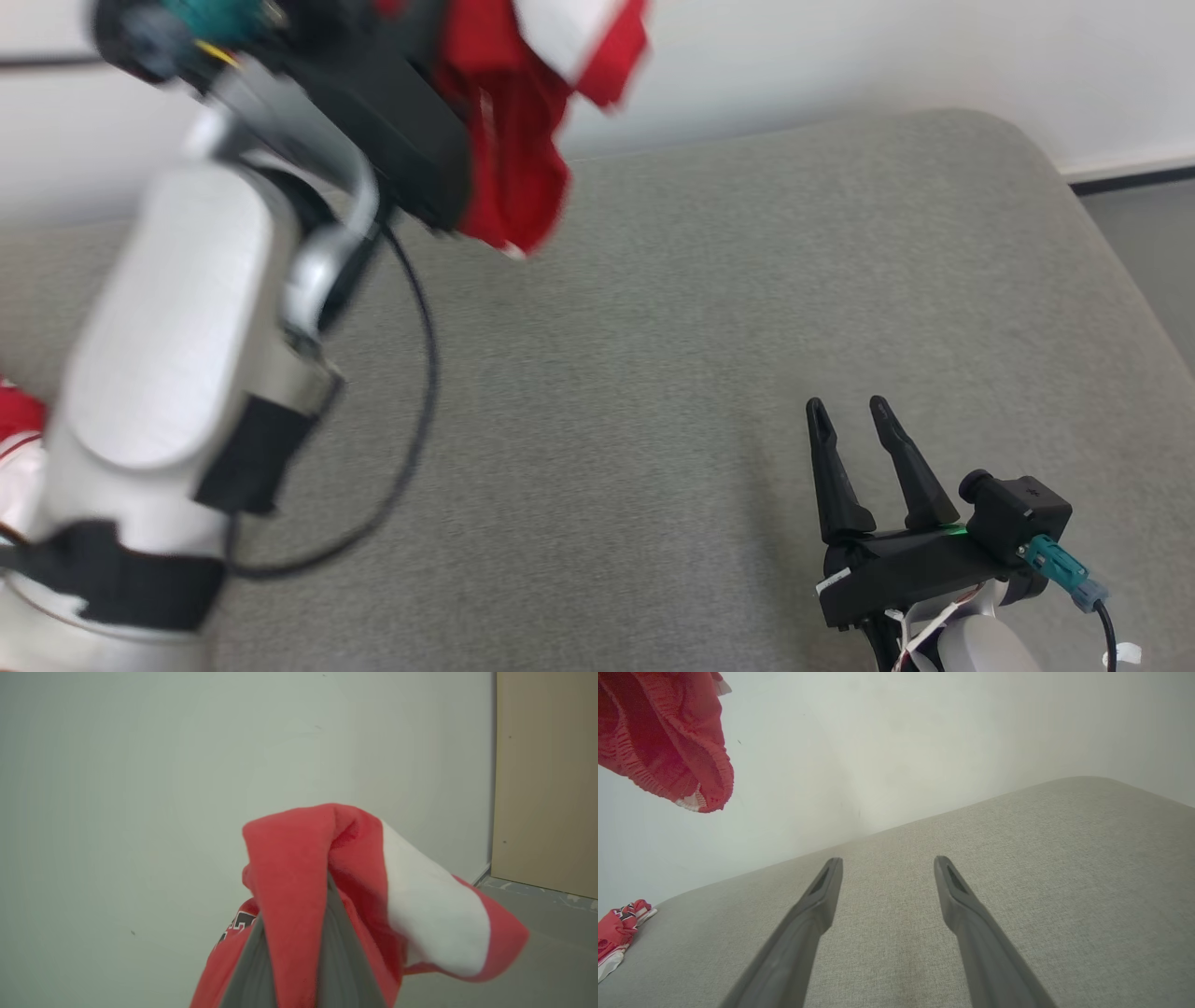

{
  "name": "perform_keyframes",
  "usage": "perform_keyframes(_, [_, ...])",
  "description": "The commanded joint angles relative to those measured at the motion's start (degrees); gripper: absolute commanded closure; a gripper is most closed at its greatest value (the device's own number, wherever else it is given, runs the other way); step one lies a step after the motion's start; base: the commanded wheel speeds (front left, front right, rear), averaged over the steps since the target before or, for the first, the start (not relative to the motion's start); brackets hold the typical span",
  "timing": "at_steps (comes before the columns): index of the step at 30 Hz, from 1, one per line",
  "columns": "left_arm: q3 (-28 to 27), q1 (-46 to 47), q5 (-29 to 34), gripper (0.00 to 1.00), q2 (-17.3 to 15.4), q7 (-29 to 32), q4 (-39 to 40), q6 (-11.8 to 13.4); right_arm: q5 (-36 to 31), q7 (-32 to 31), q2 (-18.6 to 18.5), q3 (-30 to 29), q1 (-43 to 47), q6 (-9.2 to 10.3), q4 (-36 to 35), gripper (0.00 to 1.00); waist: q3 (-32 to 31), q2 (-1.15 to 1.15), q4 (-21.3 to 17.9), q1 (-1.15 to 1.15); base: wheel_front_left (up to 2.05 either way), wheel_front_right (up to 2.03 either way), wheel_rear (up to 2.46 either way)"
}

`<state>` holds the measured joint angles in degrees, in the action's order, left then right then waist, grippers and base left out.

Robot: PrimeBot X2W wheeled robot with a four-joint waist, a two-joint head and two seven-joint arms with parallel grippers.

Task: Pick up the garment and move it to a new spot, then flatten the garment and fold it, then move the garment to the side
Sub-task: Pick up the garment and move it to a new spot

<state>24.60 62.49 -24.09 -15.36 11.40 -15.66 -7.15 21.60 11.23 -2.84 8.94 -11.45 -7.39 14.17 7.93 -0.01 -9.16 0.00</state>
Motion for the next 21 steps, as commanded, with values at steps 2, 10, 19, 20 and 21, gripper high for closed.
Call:
perform_keyframes(2, [1.3, -3.9, -2.2, 1.00, 2.0, 0.2, 1.6, -0.3, 0.0, 0.6, 0.0, -0.2, 0.2, -0.20, 0.5, 0.00, 1.5, 0.01, -4.1, 0.00, 0.00, 0.00, 0.00])
perform_keyframes(10, [5.9, -16.0, -2.0, 1.00, 3.5, -1.8, -1.1, 0.7, 0.4, 1.2, -0.1, 0.3, -0.8, -0.19, 1.2, 0.00, 2.1, 0.01, -5.9, 0.00, 0.00, 0.00, 0.00])
perform_keyframes(19, [8.1, -23.0, -2.0, 0.00, 3.5, -6.8, -14.6, 1.0, 0.0, 1.0, -0.1, 1.0, -1.2, -0.20, 1.8, 0.00, 1.9, 0.01, -4.7, 0.00, 0.00, 0.00, 0.00])
perform_keyframes(20, [8.2, -23.2, -1.9, 0.00, 3.7, -7.8, -15.6, 1.0, 0.1, 1.0, -0.1, 1.1, -1.1, -0.20, 1.9, 0.00, 1.7, 0.01, -4.5, 0.00, 0.00, 0.00, 0.00])
perform_keyframes(21, [8.4, -23.4, -1.5, 0.00, 3.8, -9.0, -16.6, 1.0, 0.0, 1.0, -0.1, 1.2, -1.0, -0.20, 2.0, 0.00, 1.3, 0.01, -4.3, 0.00, 0.00, 0.00, 0.00])
